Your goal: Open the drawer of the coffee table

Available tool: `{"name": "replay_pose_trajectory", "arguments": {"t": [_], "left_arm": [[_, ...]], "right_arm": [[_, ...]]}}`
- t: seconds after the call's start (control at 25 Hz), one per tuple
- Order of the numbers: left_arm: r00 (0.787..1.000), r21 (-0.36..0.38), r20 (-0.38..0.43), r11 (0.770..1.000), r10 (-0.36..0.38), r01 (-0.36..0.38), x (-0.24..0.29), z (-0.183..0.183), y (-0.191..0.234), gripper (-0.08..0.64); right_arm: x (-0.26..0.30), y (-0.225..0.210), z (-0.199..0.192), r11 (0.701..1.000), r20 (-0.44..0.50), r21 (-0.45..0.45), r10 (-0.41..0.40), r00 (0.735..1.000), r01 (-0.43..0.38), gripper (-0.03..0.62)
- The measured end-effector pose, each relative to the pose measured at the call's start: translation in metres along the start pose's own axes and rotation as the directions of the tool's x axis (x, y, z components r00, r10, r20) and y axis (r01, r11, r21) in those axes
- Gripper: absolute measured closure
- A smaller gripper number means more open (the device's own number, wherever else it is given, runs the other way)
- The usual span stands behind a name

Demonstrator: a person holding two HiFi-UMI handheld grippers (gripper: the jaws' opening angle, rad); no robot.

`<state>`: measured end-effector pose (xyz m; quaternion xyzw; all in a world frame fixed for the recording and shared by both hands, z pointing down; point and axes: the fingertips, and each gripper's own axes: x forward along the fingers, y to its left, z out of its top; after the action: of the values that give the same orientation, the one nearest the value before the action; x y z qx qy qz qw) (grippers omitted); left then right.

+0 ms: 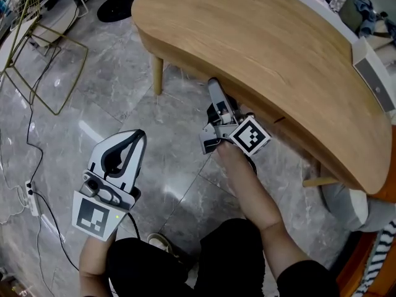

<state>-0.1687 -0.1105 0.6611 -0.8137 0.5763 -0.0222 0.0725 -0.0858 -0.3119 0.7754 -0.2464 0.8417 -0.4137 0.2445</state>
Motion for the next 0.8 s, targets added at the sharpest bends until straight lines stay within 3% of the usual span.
{"name": "replay_pose_trajectory", "arguments": {"t": [0.24,0.52,0.68,0.8], "left_arm": [[1.0,-0.011,0.017,1.0,0.003,-0.003,-0.003,0.003,0.0,0.552],[1.0,-0.005,0.024,1.0,0.005,-0.005,-0.004,0.008,-0.001,0.552],[1.0,-0.003,0.022,1.0,0.007,-0.007,-0.004,0.009,-0.002,0.552],[1.0,0.004,0.022,1.0,0.01,-0.01,-0.004,0.01,-0.004,0.552]], "right_arm": [[-0.002,0.004,-0.002,0.999,0.011,0.031,0.023,1.0,-0.024,0.388],[-0.005,0.006,-0.005,1.0,-0.012,0.003,0.017,1.0,-0.017,0.39],[-0.007,0.032,-0.018,0.989,-0.041,-0.092,0.112,0.993,-0.116,0.414],[-0.016,0.039,-0.032,0.984,-0.063,-0.128,0.115,0.991,-0.123,0.42]]}}
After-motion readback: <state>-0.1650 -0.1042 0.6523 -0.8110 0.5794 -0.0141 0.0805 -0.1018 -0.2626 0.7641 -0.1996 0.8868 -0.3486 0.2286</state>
